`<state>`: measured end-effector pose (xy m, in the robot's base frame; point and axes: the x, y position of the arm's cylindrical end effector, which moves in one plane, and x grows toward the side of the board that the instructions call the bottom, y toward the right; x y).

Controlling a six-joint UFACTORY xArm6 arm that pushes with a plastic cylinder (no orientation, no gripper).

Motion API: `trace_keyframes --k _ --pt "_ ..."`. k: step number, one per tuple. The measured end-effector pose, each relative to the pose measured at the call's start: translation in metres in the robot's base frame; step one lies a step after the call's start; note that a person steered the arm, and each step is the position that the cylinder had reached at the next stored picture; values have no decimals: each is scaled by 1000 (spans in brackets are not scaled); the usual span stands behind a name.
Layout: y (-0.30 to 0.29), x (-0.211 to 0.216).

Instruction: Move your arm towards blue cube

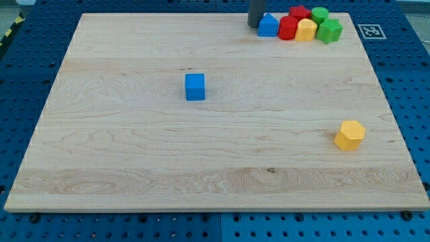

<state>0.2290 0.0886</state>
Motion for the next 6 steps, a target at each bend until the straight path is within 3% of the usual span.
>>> trace_keyframes --k 1,2,3,4,6 --pt "-40 16" --pt "-121 61" --pt "-193 123" --pt "-211 190" --pt "-96 200"
